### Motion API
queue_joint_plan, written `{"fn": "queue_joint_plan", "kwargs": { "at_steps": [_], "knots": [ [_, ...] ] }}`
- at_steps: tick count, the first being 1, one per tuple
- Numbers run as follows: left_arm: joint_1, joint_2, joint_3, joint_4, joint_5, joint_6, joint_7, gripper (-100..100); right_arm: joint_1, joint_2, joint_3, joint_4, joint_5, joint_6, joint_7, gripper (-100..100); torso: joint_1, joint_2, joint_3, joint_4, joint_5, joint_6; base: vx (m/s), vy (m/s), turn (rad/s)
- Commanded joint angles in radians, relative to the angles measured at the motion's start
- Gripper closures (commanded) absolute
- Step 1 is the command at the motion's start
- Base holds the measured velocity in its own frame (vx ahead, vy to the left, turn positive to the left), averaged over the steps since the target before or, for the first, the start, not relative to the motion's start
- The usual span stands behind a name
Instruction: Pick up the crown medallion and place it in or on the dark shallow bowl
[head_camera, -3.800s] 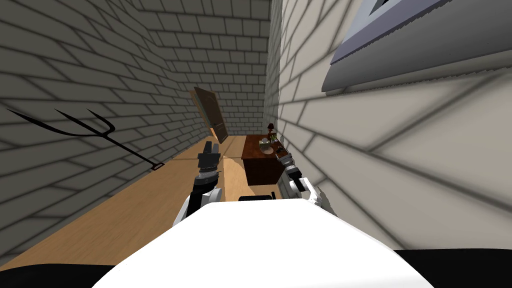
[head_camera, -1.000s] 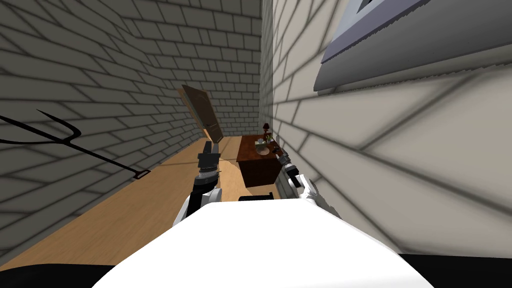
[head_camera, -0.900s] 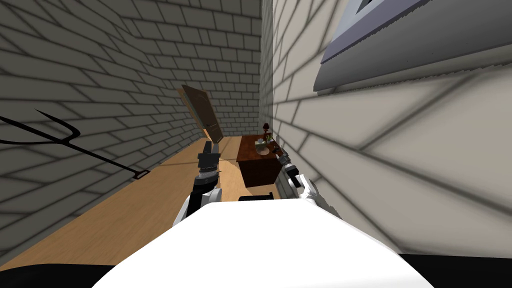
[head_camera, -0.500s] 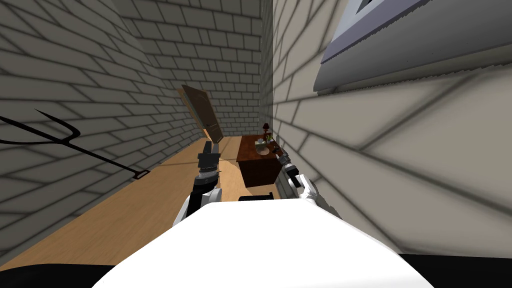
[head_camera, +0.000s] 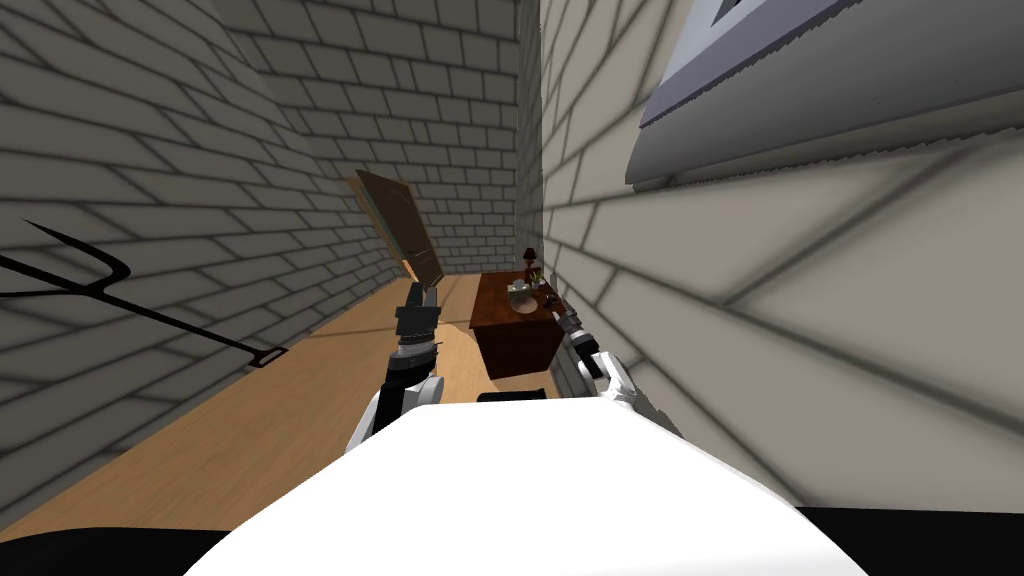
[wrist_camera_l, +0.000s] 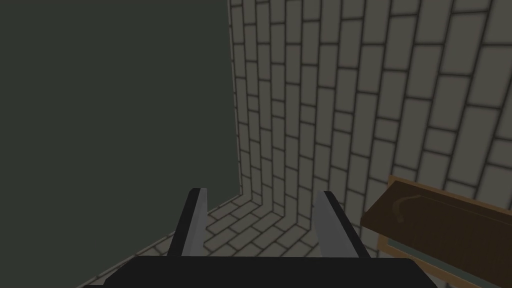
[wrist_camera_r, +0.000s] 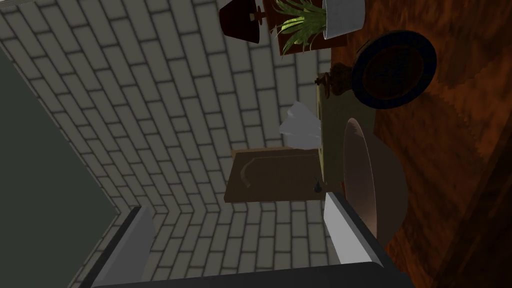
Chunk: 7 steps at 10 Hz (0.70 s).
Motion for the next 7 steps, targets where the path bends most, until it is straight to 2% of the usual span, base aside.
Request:
{"fn": "queue_joint_plan", "kwargs": {
  "at_steps": [1,3,6,7],
  "knots": [
    [0.000,0.000,0.000,0.000,0.000,0.000,0.000,0,0.013,-0.001,-0.006,0.009,0.013,-0.004,0.034,-100,0.000,0.000,0.000,0.000,0.000,0.000,0.071,-0.003,-0.022],
    [0.000,0.000,0.000,0.000,0.000,0.000,0.000,0,0.033,0.002,-0.012,0.020,0.033,0.000,0.067,-100,0.001,-0.001,0.000,0.000,0.000,0.000,0.115,0.005,0.027],
    [0.000,0.000,0.000,0.000,0.000,0.000,0.000,0,0.062,0.010,-0.015,0.032,0.068,0.008,0.114,-100,0.002,-0.006,-0.004,-0.001,0.000,0.000,0.173,0.013,0.025],
    [0.000,0.000,0.000,0.000,0.000,0.000,0.000,0,0.058,0.007,-0.012,0.025,0.062,0.010,0.099,-100,0.001,-0.007,-0.004,-0.001,0.000,0.000,0.076,-0.004,0.002]
  ]
}}
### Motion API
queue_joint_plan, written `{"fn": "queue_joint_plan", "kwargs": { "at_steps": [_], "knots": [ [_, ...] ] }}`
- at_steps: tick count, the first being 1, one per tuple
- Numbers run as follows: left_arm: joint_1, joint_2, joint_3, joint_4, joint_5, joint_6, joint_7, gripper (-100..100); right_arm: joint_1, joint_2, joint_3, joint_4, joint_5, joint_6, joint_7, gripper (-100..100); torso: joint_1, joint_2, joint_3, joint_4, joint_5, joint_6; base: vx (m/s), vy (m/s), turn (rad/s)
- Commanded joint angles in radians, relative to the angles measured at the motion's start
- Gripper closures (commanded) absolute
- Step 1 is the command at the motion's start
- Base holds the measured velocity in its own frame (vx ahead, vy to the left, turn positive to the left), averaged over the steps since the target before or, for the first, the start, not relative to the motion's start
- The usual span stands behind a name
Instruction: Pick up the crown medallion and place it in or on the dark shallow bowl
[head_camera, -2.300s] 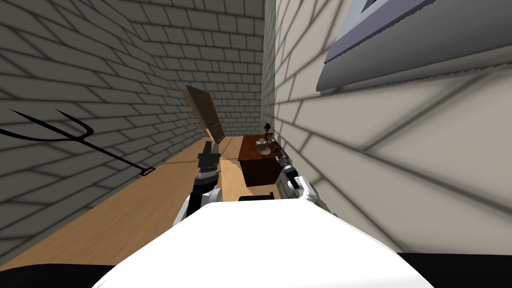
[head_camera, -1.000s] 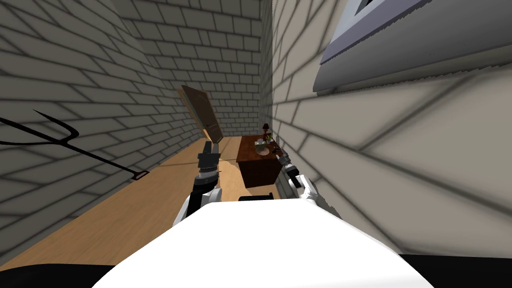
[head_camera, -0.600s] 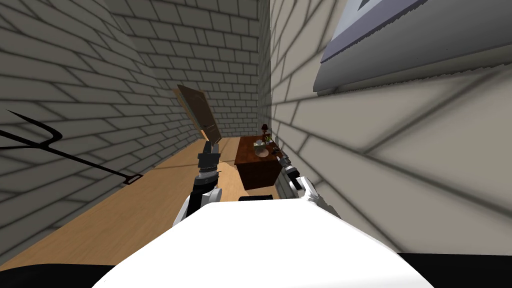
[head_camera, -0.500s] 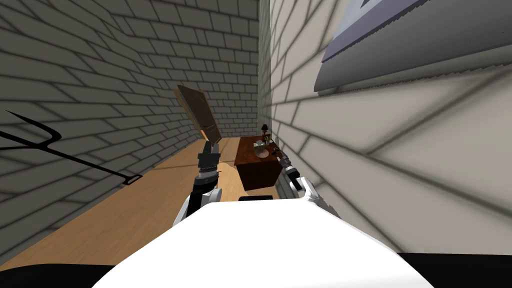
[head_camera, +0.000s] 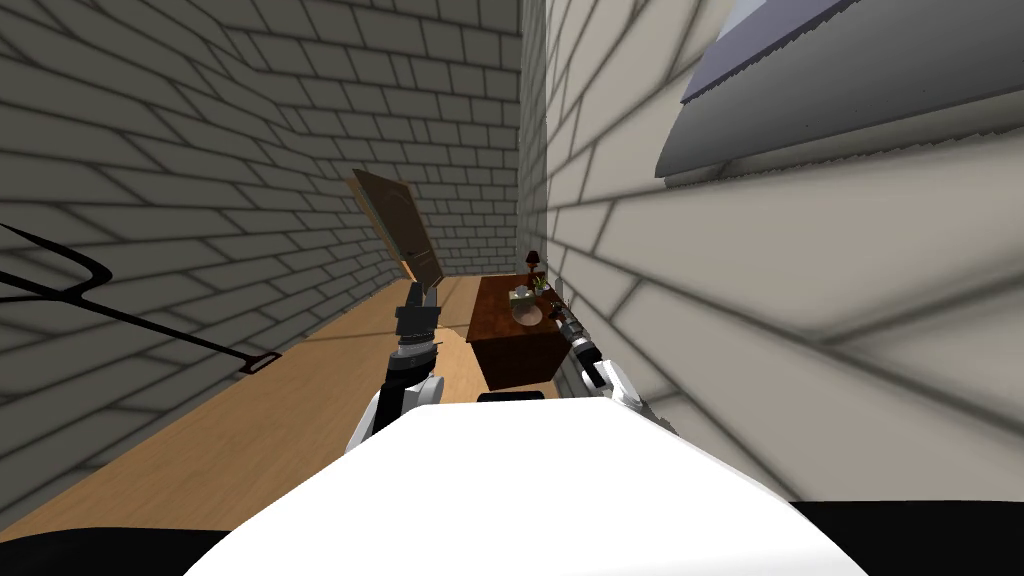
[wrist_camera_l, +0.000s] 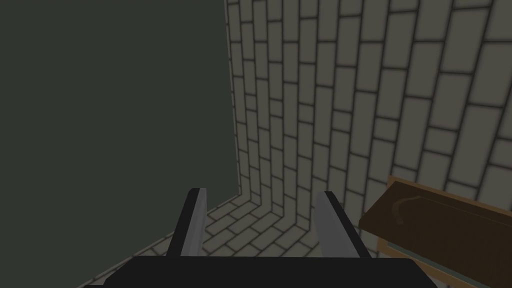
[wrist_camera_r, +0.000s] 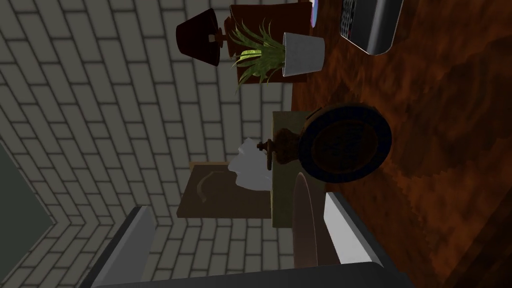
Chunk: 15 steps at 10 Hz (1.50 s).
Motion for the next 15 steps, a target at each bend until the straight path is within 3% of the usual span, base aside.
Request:
{"fn": "queue_joint_plan", "kwargs": {
  "at_steps": [1,2,3,4,8,9,10,14,15],
  "knots": [
    [0.000,0.000,0.000,0.000,0.000,0.000,0.000,0,0.000,0.000,0.000,0.000,0.000,0.000,0.000,0,0.000,0.000,0.000,0.000,0.000,0.000,0.014,0.000,0.001],
    [0.000,0.000,0.000,0.000,0.000,0.000,0.000,0,-0.017,-0.024,0.000,-0.010,0.003,0.027,-0.030,-100,0.000,0.004,0.002,0.001,0.000,0.000,0.054,0.031,0.067],
    [0.000,0.000,0.000,0.000,0.000,0.000,0.000,0,-0.010,-0.016,-0.002,-0.003,0.000,0.010,-0.014,-100,0.002,0.003,0.002,0.001,0.000,0.000,0.035,0.018,0.015],
    [0.000,0.000,0.000,0.000,0.000,0.000,0.000,0,-0.012,-0.018,-0.002,-0.004,0.000,0.013,-0.019,100,0.001,0.004,0.003,0.001,0.000,0.000,0.005,0.002,-0.003],
    [0.000,0.000,0.000,0.000,0.000,0.000,0.000,0,-0.012,-0.018,-0.002,-0.004,0.000,0.013,-0.018,100,0.000,0.007,0.004,0.002,0.000,0.000,0.000,0.000,0.000],
    [0.000,0.000,0.000,0.000,0.000,0.000,0.000,0,-0.012,-0.018,-0.002,-0.004,0.000,0.013,-0.018,0,0.000,0.007,0.004,0.002,0.000,0.000,0.000,0.000,0.000],
    [0.000,0.000,0.000,0.000,0.000,0.000,0.000,0,-0.023,-0.050,0.011,0.002,0.006,0.008,-0.051,-100,0.000,0.007,0.004,0.002,0.000,0.000,-0.079,-0.010,0.054],
    [0.000,0.000,0.000,0.000,0.000,0.000,0.000,0,-0.069,-0.156,0.066,0.025,0.017,-0.008,-0.159,-100,0.001,0.016,0.010,0.004,0.000,0.000,-0.137,0.015,0.105],
    [0.000,0.000,0.000,0.000,0.000,0.000,0.000,0,-0.069,-0.157,0.066,0.025,0.017,-0.008,-0.169,-100,0.002,0.014,0.009,0.003,0.000,0.000,-0.074,0.006,0.030]
  ]
}}
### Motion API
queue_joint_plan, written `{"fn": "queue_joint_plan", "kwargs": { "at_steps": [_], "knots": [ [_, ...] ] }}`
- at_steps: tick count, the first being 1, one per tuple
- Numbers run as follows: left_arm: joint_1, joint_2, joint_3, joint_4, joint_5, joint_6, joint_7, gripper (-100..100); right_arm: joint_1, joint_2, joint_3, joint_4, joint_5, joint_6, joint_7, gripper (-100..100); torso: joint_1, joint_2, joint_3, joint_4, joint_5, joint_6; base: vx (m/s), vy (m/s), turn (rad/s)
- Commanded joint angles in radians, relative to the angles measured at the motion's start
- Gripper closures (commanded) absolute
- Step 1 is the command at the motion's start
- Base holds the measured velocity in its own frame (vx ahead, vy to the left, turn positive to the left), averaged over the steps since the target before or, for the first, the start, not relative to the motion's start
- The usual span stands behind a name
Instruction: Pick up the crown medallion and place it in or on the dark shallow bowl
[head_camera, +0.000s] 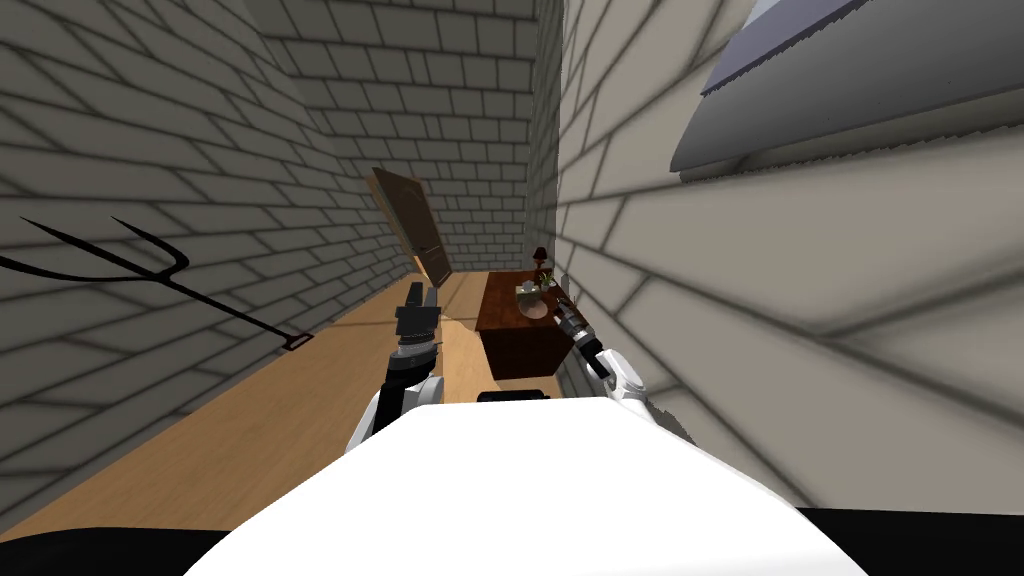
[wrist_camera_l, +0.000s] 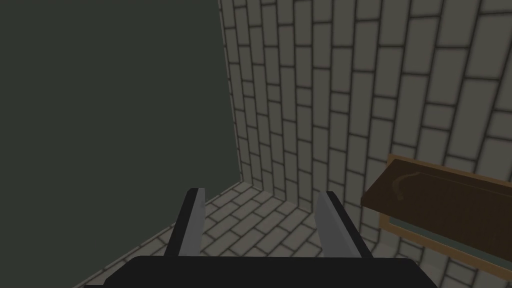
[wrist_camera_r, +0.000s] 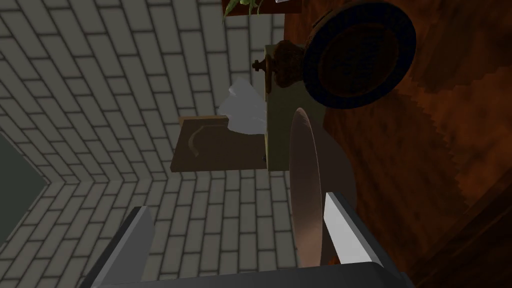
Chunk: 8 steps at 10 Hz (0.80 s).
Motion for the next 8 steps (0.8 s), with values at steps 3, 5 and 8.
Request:
{"fn": "queue_joint_plan", "kwargs": {
  "at_steps": [3,5,8],
  "knots": [
    [0.000,0.000,0.000,0.000,0.000,0.000,0.000,0,-0.035,-0.081,0.044,0.019,0.006,-0.011,-0.098,-100,0.001,-0.001,-0.001,0.000,0.000,-0.001,-0.066,0.021,0.106],
    [0.000,0.000,0.000,0.000,0.000,0.000,0.000,0,-0.054,-0.122,0.068,0.030,0.007,-0.017,-0.146,-100,0.000,-0.002,-0.001,0.000,0.000,0.000,-0.046,0.019,0.082],
    [0.000,0.000,0.000,0.000,0.000,0.000,0.000,0,-0.093,-0.208,0.120,0.057,0.009,-0.029,-0.233,-100,0.000,-0.003,-0.002,-0.001,0.000,0.000,-0.046,0.025,0.113]
  ]
}}
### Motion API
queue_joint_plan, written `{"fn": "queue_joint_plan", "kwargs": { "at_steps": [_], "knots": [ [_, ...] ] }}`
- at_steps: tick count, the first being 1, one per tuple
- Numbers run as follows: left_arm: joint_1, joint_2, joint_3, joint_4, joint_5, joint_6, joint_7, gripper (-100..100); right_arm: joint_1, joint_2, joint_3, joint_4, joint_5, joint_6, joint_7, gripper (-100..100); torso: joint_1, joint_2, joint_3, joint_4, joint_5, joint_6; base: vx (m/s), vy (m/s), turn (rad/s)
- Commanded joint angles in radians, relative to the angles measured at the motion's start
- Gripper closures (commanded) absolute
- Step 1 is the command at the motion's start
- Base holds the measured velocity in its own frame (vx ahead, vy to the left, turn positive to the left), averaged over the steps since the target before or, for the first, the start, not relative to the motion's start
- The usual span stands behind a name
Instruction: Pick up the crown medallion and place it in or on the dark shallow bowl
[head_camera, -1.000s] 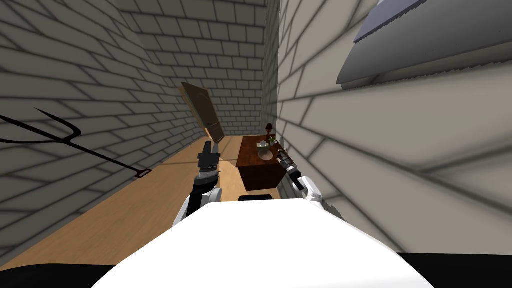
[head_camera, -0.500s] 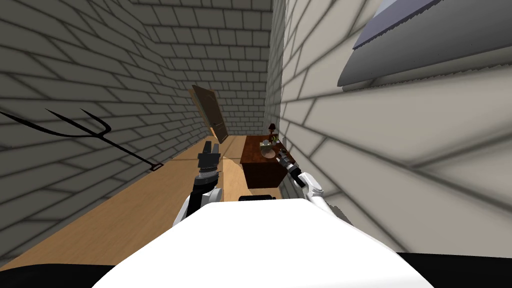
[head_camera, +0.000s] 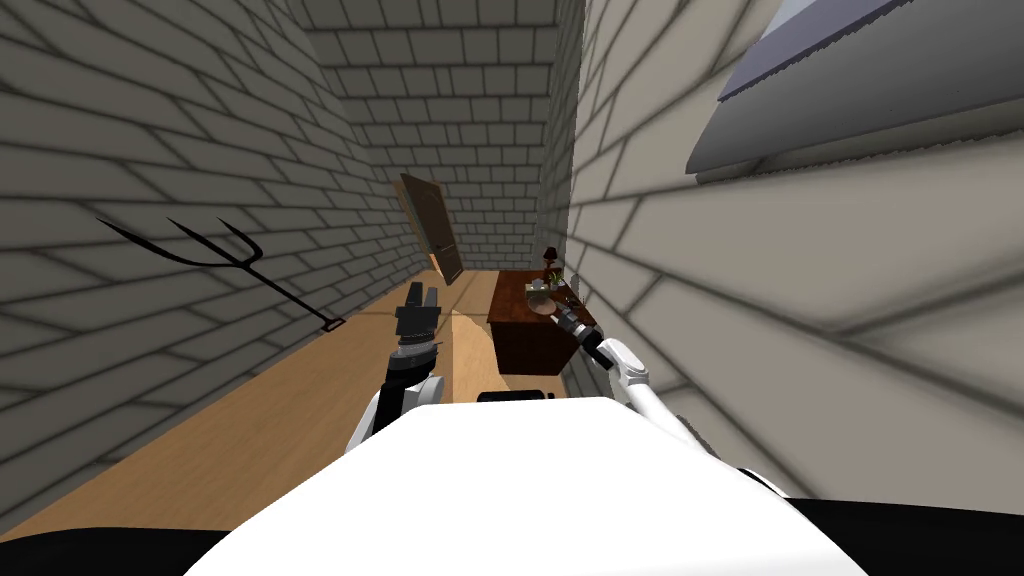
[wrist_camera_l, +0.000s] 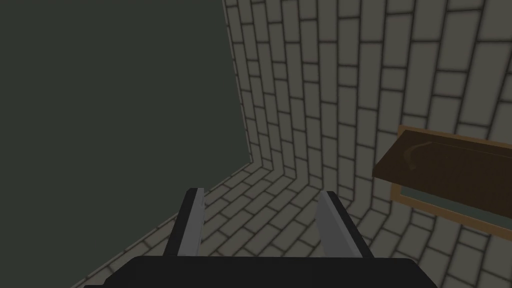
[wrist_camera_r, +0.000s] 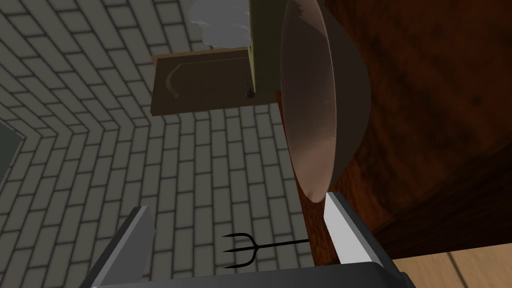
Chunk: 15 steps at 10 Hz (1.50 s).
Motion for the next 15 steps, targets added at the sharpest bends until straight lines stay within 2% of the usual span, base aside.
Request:
{"fn": "queue_joint_plan", "kwargs": {
  "at_steps": [1,2,3,4,5,6,8,9,10,13,14,15],
  "knots": [
    [0.000,0.000,0.000,0.000,0.000,0.000,0.000,0,-0.011,-0.023,0.014,0.008,0.000,-0.004,-0.044,-100,0.000,0.000,0.000,0.000,0.000,0.000,-0.030,0.018,0.078],
    [0.000,0.000,0.000,0.000,0.000,0.000,0.000,0,-0.032,-0.066,0.042,0.023,0.000,-0.009,-0.076,-100,-0.001,-0.001,0.000,0.000,0.000,0.001,-0.041,0.029,0.130],
    [0.000,0.000,0.000,0.000,0.000,0.000,0.000,0,-0.032,-0.069,0.042,0.023,0.000,-0.009,-0.101,-100,0.000,-0.001,0.000,0.000,0.000,0.000,-0.019,0.014,0.063],
    [0.000,0.000,0.000,0.000,0.000,0.000,0.000,0,-0.052,-0.110,0.073,0.039,-0.001,-0.015,-0.128,-100,-0.001,-0.002,-0.001,0.000,0.000,0.001,-0.034,0.025,0.111],
    [0.000,0.000,0.000,0.000,0.000,0.000,0.000,0,-0.052,-0.116,0.073,0.039,-0.001,-0.015,-0.159,-100,-0.001,-0.001,-0.001,0.000,0.000,0.000,-0.037,0.027,0.119],
    [0.000,0.000,0.000,0.000,0.000,0.000,0.000,0,-0.072,-0.158,0.105,0.055,-0.002,-0.021,-0.188,-100,0.000,-0.001,-0.001,0.000,0.000,0.000,-0.050,0.036,0.164],
    [0.000,0.000,0.000,0.000,0.000,0.000,0.000,0,-0.072,-0.165,0.105,0.055,-0.002,-0.021,-0.225,-100,-0.001,-0.001,-0.001,0.000,0.000,0.001,-0.011,0.008,0.038],
    [0.000,0.000,0.000,0.000,0.000,0.000,0.000,0,-0.092,-0.212,0.139,0.072,-0.005,-0.026,-0.265,-100,-0.002,-0.003,-0.001,-0.001,0.000,0.001,-0.040,0.029,0.131],
    [0.000,0.000,0.000,0.000,0.000,0.000,0.000,0,-0.092,-0.214,0.139,0.072,-0.005,-0.026,-0.289,-100,-0.001,-0.001,-0.001,0.000,0.000,0.000,-0.033,0.024,0.109],
    [0.000,0.000,0.000,0.000,0.000,0.000,0.000,0,-0.092,-0.214,0.139,0.072,-0.005,-0.026,-0.289,-100,-0.002,-0.003,-0.002,-0.001,-0.001,0.001,0.003,-0.002,-0.010],
    [0.000,0.000,0.000,0.000,0.000,0.000,0.000,0,-0.111,-0.264,0.173,0.089,-0.009,-0.032,-0.339,-100,-0.003,-0.003,-0.002,-0.001,-0.001,0.001,-0.041,0.029,0.133],
    [0.000,0.000,0.000,0.000,0.000,0.000,0.000,0,-0.111,-0.265,0.173,0.089,-0.009,-0.032,-0.355,-100,-0.001,-0.001,-0.001,0.000,0.000,0.000,-0.034,0.025,0.112]
  ]
}}
